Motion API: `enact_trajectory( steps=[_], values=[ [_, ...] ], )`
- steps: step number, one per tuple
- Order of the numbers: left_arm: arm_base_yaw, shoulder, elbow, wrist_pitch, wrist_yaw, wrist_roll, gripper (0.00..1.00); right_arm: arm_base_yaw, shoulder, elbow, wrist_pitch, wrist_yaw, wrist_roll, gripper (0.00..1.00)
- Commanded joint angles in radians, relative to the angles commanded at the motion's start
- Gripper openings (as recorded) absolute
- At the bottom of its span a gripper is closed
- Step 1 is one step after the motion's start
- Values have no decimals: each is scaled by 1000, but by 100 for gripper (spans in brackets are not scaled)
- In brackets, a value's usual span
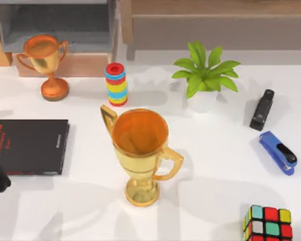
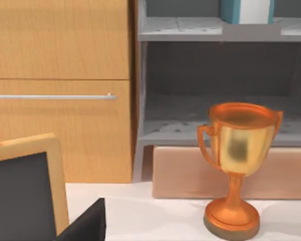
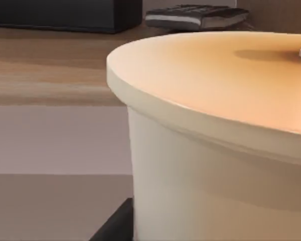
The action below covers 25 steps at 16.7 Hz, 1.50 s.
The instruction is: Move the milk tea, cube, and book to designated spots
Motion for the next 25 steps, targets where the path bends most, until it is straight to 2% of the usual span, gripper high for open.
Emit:
enact_trajectory(
  steps=[4,17,25],
  values=[
    [0,0,0,0,0,0,100,0,4,-1,2,0,0,0],
    [0,0,0,0,0,0,100,0,4,-1,2,0,0,98],
    [0,0,0,0,0,0,100,0,4,-1,2,0,0,100]
  ],
)
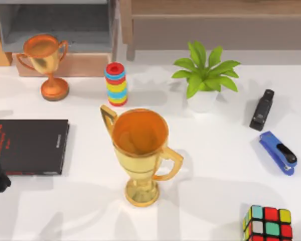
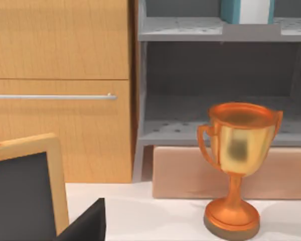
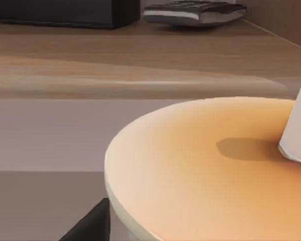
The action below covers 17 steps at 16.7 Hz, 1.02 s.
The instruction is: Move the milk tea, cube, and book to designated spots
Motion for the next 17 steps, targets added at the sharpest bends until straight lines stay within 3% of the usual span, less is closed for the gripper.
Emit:
enact_trajectory(
  steps=[11,17],
  values=[
    [0,0,0,0,0,0,100,-41,-51,-116,67,-43,2,100],
    [0,0,0,0,0,0,100,-49,-161,-143,-19,-57,3,100]
  ],
)
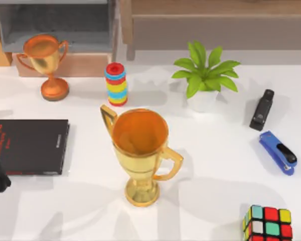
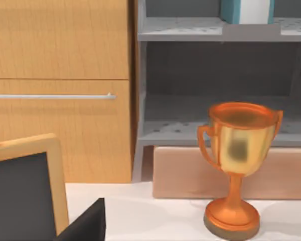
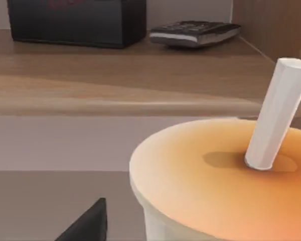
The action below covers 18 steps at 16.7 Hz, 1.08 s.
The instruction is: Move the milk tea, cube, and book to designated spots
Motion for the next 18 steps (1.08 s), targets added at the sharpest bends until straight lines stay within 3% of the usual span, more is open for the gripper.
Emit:
enact_trajectory(
  steps=[10,14,18],
  values=[
    [0,0,0,0,0,0,100,-8,-123,-17,-92,-13,10,100],
    [0,0,0,0,0,0,100,63,-221,66,-223,41,125,100],
    [0,0,0,0,0,0,100,226,-362,169,-519,127,316,100]
  ],
)
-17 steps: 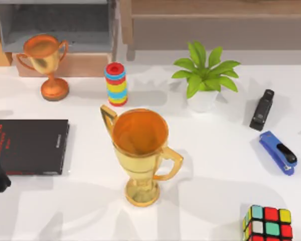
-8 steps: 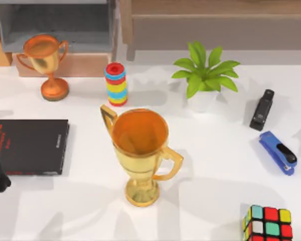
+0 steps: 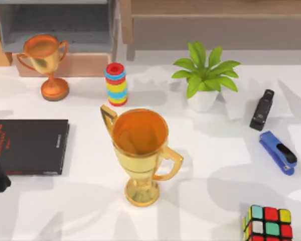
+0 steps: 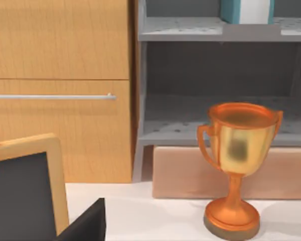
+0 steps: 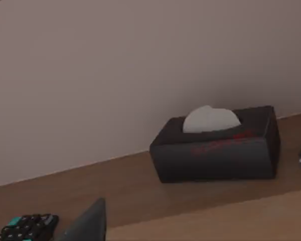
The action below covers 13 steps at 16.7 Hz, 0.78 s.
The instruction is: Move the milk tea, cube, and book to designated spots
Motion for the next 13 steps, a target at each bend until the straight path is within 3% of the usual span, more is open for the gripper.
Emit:
enact_trajectory(
  steps=[7,13],
  values=[
    [0,0,0,0,0,0,100,430,-190,102,-826,179,337,100],
    [0,0,0,0,0,0,100,806,-273,82,-1520,320,496,100]
  ],
)
